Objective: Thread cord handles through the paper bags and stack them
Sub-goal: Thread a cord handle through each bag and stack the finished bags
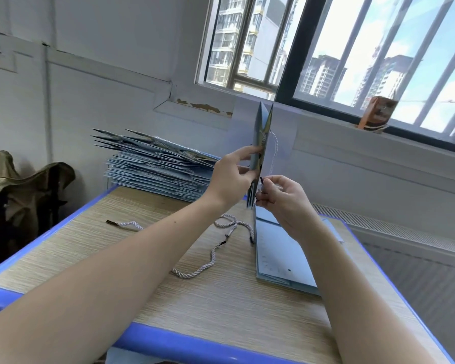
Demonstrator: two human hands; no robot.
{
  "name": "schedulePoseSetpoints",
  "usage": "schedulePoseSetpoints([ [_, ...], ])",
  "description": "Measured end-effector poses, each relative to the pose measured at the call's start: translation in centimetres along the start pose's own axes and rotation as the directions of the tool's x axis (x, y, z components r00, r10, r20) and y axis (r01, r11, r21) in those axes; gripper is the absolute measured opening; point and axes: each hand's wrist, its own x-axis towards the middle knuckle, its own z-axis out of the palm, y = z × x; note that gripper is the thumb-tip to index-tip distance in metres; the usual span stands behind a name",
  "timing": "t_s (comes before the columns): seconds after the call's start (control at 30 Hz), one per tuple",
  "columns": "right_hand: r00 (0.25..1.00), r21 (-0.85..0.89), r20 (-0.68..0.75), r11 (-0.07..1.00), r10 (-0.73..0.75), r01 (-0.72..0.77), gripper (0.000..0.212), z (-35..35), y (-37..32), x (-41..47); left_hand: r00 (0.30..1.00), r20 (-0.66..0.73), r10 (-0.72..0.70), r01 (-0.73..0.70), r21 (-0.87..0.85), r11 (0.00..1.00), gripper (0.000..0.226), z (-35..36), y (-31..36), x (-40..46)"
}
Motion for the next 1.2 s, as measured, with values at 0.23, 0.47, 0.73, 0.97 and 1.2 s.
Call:
schedulePoseSetpoints([
  [0.23, 0.967, -0.599, 0.012, 0.773, -0.254, 0.211, 0.015, -0.15, 0.52, 0.03, 1.0, 0.011, -0.008, 0.008, -0.02, 1.0, 0.044, 0.0, -0.27, 0.14],
  [0.47, 0.886, -0.761, 0.122, 0.531, -0.447, 0.372, 0.022, -0.36, 0.33, 0.03, 1.0, 0.026, -0.006, 0.007, -0.031, 0.999, 0.044, 0.12, -0.2, 0.01],
  [0.73, 0.898, -0.816, 0.145, 0.463, -0.415, 0.345, 0.018, -0.49, 0.41, -0.2, 1.0, 0.025, 0.002, -0.001, -0.018, 1.0, 0.044, 0.2, -0.17, -0.1],
  [0.97, 0.926, -0.765, 0.157, 0.55, -0.343, 0.334, 0.026, -0.43, 0.45, -0.37, 1.0, -0.001, 0.001, -0.001, -0.015, 1.0, 0.042, 0.06, -0.18, -0.07],
  [1.2, 0.833, -0.694, 0.033, 0.588, -0.552, 0.416, 0.009, -0.43, 0.11, -0.16, 1.0, 0.022, -0.007, 0.007, -0.025, 1.0, 0.043, 0.16, -0.22, -0.08],
])
